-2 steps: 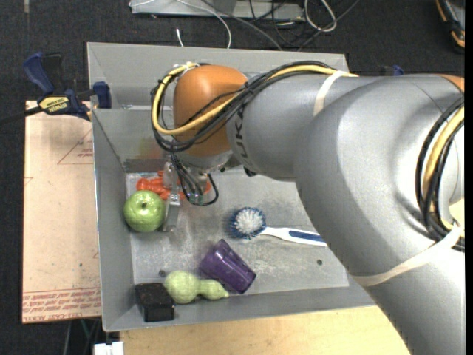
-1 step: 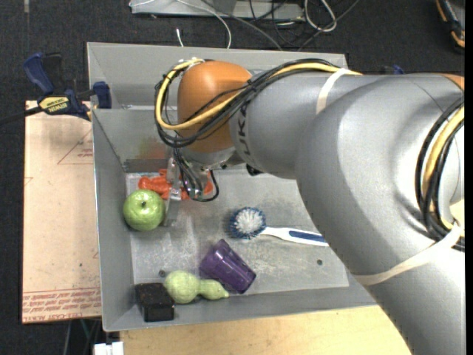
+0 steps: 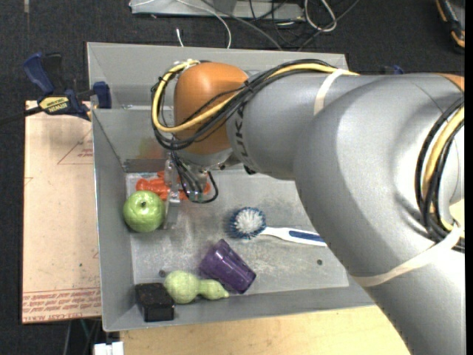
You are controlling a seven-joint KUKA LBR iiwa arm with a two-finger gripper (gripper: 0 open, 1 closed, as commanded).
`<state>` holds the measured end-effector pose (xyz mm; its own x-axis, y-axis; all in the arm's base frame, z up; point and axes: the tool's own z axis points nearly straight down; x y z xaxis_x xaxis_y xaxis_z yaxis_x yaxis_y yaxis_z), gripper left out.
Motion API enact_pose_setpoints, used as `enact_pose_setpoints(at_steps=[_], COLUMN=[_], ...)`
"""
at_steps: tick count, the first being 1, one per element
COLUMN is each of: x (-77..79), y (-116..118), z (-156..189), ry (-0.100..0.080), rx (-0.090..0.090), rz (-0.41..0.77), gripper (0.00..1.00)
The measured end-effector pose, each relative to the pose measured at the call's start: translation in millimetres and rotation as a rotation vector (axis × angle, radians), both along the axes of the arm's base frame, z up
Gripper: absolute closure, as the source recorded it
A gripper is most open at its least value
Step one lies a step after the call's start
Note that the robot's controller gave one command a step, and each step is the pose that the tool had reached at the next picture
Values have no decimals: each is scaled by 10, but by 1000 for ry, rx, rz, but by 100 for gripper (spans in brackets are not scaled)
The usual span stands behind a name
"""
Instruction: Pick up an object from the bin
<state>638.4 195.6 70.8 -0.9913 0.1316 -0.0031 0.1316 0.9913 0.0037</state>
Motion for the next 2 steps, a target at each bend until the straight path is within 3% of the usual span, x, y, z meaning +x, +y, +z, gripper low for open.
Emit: enact_pose_setpoints(at_steps=[1, 2], x=[28, 33], y=[-44, -4], z=[-6, 36], ry=[-2, -9], rx=[4, 3], rz=[-47, -6], gripper=[0, 100])
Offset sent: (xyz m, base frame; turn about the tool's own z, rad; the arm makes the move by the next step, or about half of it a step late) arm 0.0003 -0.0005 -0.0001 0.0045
